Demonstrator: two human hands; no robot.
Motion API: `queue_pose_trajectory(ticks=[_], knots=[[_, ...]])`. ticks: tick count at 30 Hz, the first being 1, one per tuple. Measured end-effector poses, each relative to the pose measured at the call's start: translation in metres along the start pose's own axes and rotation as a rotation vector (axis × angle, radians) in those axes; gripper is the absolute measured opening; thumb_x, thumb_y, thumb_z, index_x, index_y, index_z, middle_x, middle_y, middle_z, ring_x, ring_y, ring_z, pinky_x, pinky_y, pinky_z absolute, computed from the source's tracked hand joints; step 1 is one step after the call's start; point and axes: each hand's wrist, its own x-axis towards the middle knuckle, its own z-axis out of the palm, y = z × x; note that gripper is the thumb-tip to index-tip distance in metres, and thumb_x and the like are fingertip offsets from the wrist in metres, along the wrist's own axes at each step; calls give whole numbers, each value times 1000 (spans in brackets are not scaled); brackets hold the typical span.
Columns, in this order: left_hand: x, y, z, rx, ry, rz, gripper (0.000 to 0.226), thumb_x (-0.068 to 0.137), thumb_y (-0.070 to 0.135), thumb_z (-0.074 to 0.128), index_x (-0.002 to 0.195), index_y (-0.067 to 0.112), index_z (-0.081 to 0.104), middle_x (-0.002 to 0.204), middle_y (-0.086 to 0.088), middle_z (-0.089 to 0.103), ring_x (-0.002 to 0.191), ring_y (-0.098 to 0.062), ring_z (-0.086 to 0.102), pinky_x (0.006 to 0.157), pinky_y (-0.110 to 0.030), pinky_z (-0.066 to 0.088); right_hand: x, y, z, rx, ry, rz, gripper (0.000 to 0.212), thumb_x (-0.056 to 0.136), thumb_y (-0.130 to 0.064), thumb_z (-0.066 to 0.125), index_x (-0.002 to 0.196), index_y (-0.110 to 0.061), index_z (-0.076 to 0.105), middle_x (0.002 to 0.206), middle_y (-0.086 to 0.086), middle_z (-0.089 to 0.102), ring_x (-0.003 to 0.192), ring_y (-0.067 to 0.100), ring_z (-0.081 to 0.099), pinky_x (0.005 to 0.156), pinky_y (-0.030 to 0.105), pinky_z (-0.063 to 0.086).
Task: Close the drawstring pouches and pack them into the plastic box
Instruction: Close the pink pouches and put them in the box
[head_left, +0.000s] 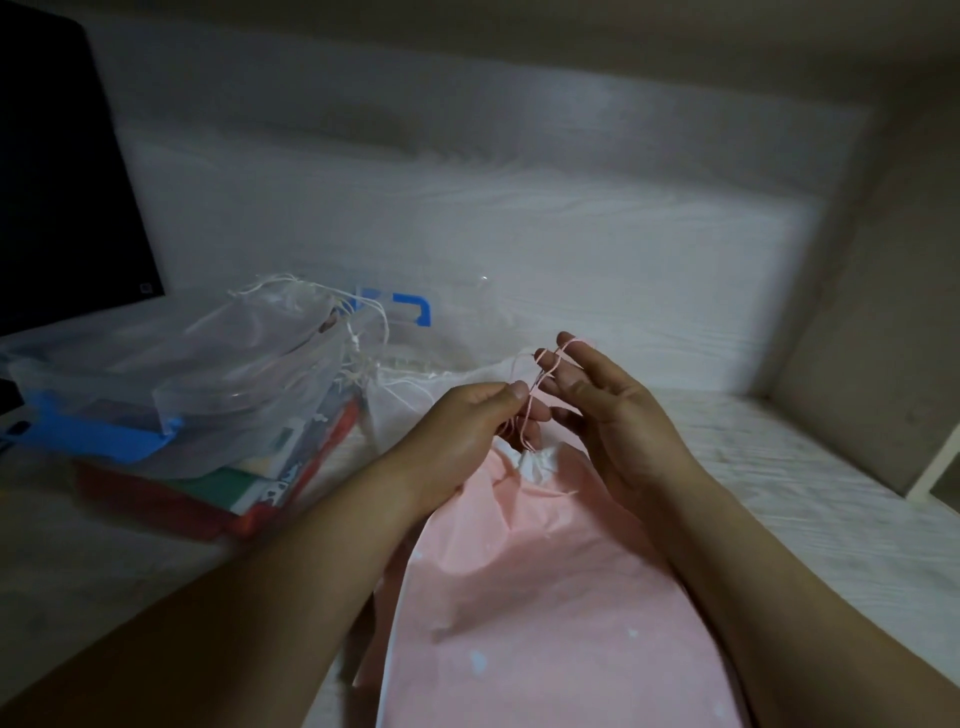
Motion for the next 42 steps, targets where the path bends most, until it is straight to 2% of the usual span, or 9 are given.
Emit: queue_pose_trajectory(ticks=[4, 7, 10, 14, 22, 26, 30, 36, 42], knots=[[0, 0, 0, -55, 72, -56, 39, 110, 25, 47, 96, 6, 78, 75, -7, 72, 73, -13, 68, 76, -22, 51, 7, 7, -6, -16, 76, 23, 40, 97, 2, 61, 136, -5, 55, 134, 9, 68, 120, 22, 68, 95, 36, 56], [0, 0, 0, -61, 88, -76, 37, 109, 27, 47, 95, 8, 76, 70, -4, 71, 70, -11, 67, 74, -20, 50, 9, 15, -7, -118, 200, 69, 15, 96, 2, 62, 109, 4, 55, 112, 30, 68, 97, 32, 76, 73, 32, 61], [2, -1, -1, -122, 109, -115, 37, 109, 27, 49, 93, 9, 77, 72, -7, 68, 73, -18, 65, 79, -30, 49, 7, 16, -10, -411, 335, 78, 20, 96, -5, 65, 79, -4, 54, 72, 18, 62, 70, 28, 74, 58, 31, 53], [3, -2, -3, -256, 135, -175, 39, 107, 29, 54, 84, 15, 82, 74, -7, 69, 74, -22, 66, 80, -34, 51, -3, 4, -6, -931, 289, -48, 31, 96, -35, 67, 75, -11, 67, 69, -1, 68, 69, 19, 64, 67, 32, 46], [8, 0, -9, -372, 159, -178, 37, 109, 25, 47, 96, 5, 75, 77, -12, 66, 71, -23, 65, 68, -30, 55, -26, -1, 13, -815, -254, 104, 44, 101, -38, 64, 66, -13, 55, 60, -1, 45, 55, 12, 34, 50, 20, 28], [7, -1, -7, -241, 186, -103, 37, 110, 26, 47, 99, 8, 77, 85, -8, 72, 79, -19, 70, 75, -26, 57, -25, 1, 13, -622, -273, 120, 38, 100, -21, 66, 77, 8, 58, 62, 4, 45, 56, 13, 34, 53, 23, 31], [10, -4, -5, -5, 388, -1, 33, 110, 28, 45, 96, 16, 73, 89, -5, 69, 71, -17, 65, 72, -30, 54, -21, 7, 12, -523, -171, 152, 36, 97, -21, 70, 72, 3, 60, 64, 8, 45, 59, 17, 36, 58, 29, 31], [1, -10, -6, 645, 328, 119, 32, 108, 35, 44, 93, 20, 68, 81, 16, 65, 85, -13, 61, 80, -31, 48, -18, 11, 7, -154, -113, 271, 13, 95, -2, 65, 88, 3, 75, 91, 18, 76, 79, 24, 71, 67, 27, 57], [6, -15, -11, 579, 310, 82, 33, 108, 31, 47, 82, 24, 67, 82, 11, 68, 84, -14, 63, 79, -32, 47, -16, 7, 4, -126, -237, 226, 18, 98, -6, 58, 96, 5, 73, 90, 9, 76, 90, 16, 73, 79, 19, 56]])
